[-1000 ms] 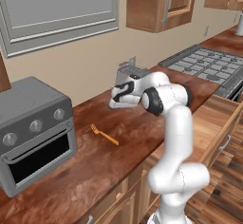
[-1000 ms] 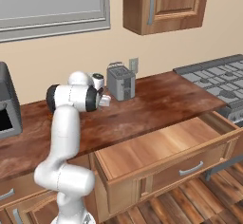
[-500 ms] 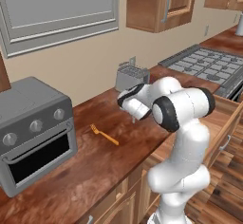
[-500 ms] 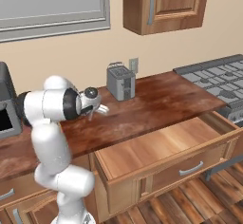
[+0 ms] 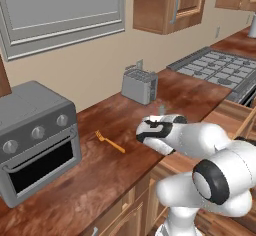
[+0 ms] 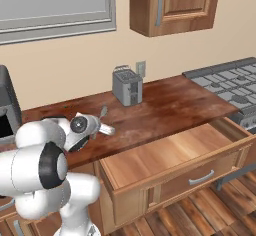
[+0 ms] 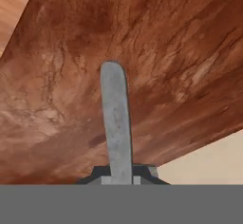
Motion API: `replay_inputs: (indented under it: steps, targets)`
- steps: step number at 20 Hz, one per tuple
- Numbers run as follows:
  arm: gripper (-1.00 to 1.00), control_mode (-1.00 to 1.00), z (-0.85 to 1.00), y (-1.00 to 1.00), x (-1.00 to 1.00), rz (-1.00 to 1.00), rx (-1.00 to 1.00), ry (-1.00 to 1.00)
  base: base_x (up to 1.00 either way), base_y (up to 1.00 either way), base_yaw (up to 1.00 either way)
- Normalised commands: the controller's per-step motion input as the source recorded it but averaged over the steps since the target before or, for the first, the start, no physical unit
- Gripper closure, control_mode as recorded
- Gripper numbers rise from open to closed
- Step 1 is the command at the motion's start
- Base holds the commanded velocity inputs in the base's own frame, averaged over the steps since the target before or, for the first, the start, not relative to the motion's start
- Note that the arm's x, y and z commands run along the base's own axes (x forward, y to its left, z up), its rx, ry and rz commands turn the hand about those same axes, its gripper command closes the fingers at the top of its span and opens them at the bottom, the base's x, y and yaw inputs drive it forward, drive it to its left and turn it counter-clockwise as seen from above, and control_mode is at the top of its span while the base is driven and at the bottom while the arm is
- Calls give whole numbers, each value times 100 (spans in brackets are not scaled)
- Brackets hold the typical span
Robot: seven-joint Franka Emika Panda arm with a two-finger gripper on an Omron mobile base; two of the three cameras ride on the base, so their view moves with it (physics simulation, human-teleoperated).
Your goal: Organize the utensils by type. Pick up the wooden spoons from the counter and place them in the open cabinet. Then pick up the metallic utensils from the counter and place them in the open drawer.
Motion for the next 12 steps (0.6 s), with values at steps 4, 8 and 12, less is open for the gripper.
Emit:
replay_inputs:
  steps: [4, 8, 12]
  targets:
    - [100, -100, 100, -30, -90, -16, -21, 0, 0, 0, 0]
    - [100, -100, 100, -20, -69, -11, -19, 7, 0, 0, 0]
    - [100, -100, 96, -6, -49, -8, -19, 17, 0, 0, 0]
